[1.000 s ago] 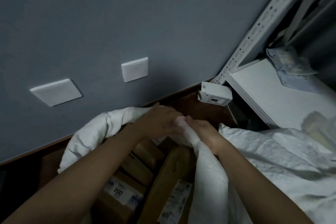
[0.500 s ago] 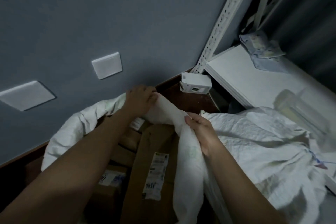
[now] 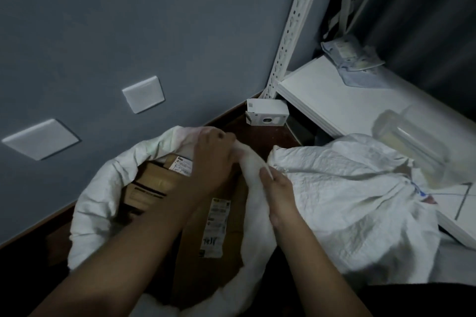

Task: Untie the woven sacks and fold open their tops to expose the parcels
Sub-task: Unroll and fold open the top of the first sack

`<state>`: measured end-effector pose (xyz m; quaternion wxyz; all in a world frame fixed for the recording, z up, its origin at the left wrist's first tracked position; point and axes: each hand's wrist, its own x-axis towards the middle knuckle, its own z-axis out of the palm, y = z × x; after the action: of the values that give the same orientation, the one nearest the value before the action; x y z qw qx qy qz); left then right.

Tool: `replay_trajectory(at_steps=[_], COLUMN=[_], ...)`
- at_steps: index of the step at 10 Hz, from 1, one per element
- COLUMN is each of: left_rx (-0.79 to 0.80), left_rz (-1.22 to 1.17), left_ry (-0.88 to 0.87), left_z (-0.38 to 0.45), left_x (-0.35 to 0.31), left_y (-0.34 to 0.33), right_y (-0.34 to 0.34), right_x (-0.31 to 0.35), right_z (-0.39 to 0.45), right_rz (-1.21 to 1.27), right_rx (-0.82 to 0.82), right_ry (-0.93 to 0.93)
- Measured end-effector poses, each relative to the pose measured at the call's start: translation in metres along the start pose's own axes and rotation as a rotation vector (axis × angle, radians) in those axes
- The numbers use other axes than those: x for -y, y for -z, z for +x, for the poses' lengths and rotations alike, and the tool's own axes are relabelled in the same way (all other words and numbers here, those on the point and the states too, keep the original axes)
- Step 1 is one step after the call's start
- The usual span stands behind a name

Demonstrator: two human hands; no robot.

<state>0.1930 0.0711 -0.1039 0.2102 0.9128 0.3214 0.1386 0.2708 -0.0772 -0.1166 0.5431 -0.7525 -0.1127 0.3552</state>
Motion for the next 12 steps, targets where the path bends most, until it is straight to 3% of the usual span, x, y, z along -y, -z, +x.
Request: replay_trajectory(at_steps=[1, 2, 3, 4, 5, 6, 7, 9, 10, 11, 12], left_rx=[0.207, 0.369, 0.307, 0.269, 0.290, 0.359, 0.389, 0.212, 0.209, 0.233, 0.282], left_rz=[-0.479, -0.782, -0.784, -0.706, -0.840, -1.033, -0.823, -0.703, -0.680, -0.855, -1.085], left_ry=[0.452, 0.575, 0.606, 0.561, 0.458, 0.541, 0.569, 0.504, 0.488, 0.523, 0.594], left_z=[-0.031, -0.040, -0.036, -0.038, -0.058, -0.084, -0.091, -0.077, -0.070, -0.065, -0.073], left_x=[-0.024, -0.034, -0.043, -0.055, -0.060, -0.056, -0.048, -0.053, -0.057, -0.057, -0.045], left_y=[-0.003, -0.011, -0.012, -0.010, 0.001, 0.012, 0.002, -0.008, -0.011, -0.005, 0.005], right_y=[0.001, 0.001, 0.010, 0.009, 0.012, 0.018, 0.013, 0.034, 0.023, 0.006, 0.007], right_x=[-0.004, -0.011, -0.019, -0.028, -0.030, -0.022, -0.021, -0.047, -0.054, -0.048, -0.040], right_z=[-0.006, -0.016, -0.028, -0.048, -0.042, -0.037, -0.042, -0.066, -0.072, -0.064, -0.052], right_rz=[0.385, 0.025, -0.553, -0.772, -0.464, 0.206, 0.139, -0.804, -0.988, -0.745, -0.207], right_rx=[0.006, -0.110, -0.198, -0.155, -0.019, 0.063, 0.019, -0.185, -0.133, -0.066, -0.032], right_ry=[-0.198, 0.049, 0.338, 0.240, 0.110, -0.118, -0.069, 0.696, 0.507, 0.291, 0.028])
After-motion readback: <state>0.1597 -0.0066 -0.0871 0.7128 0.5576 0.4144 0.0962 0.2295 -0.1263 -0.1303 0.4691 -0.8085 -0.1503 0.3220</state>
